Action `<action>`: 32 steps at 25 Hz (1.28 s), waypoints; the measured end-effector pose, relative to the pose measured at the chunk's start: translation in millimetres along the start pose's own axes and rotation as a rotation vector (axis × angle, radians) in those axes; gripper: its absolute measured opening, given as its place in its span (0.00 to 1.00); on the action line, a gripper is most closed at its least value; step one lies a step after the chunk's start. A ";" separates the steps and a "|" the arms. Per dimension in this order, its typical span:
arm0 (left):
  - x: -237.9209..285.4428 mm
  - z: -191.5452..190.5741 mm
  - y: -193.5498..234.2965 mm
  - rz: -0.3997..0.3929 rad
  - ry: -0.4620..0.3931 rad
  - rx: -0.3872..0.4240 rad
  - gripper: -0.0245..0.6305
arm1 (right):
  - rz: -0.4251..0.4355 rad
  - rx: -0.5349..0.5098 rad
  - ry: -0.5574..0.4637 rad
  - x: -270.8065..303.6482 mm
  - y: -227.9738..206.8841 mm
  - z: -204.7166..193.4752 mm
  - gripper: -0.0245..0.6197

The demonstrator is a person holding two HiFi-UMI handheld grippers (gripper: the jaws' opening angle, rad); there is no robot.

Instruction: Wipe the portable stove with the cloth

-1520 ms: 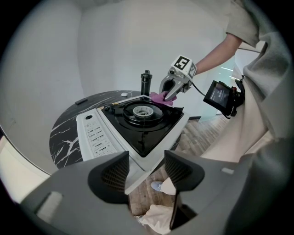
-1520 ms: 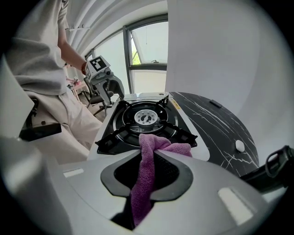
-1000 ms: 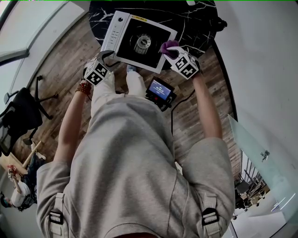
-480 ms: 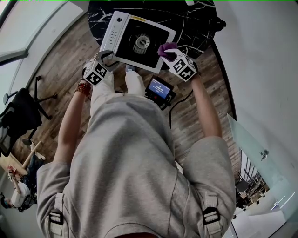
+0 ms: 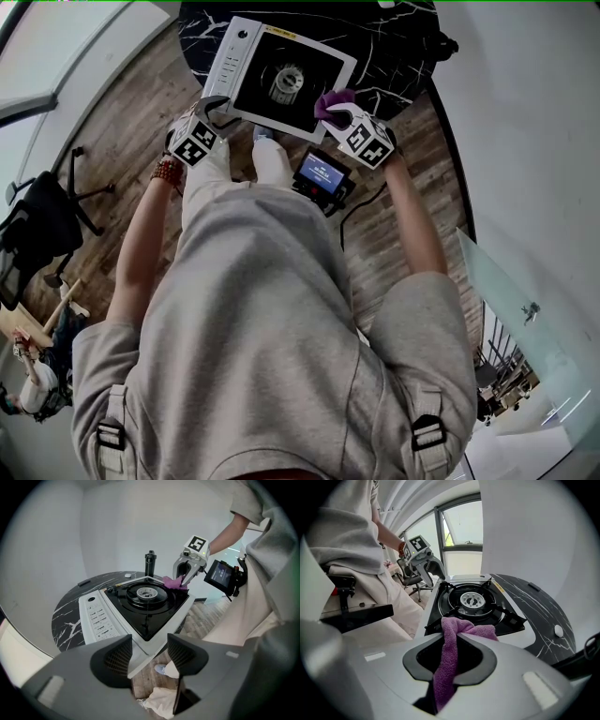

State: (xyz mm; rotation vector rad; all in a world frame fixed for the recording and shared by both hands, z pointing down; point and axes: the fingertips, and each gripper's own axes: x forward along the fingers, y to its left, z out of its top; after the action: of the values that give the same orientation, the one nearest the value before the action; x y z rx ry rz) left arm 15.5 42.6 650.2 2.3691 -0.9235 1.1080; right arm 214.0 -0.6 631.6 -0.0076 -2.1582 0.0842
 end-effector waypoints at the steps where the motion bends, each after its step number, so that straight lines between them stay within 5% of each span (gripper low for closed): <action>1: 0.3 0.0 0.4 0.000 0.000 0.000 0.39 | 0.010 -0.001 0.001 0.7 2.7 0.2 0.16; 24: -3.6 3.1 -4.0 -0.016 0.004 0.005 0.39 | 0.234 -0.056 0.049 -17.0 28.9 9.3 0.16; 32: -5.2 4.1 -4.9 -0.028 -0.014 -0.012 0.39 | 0.030 0.168 -0.233 -73.0 -97.4 86.7 0.16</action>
State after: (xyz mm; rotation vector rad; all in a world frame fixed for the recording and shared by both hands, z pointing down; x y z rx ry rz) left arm 18.7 46.0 643.3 2.3758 -0.8965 1.0739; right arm 185.1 -105.5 529.1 0.0698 -2.3774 0.2959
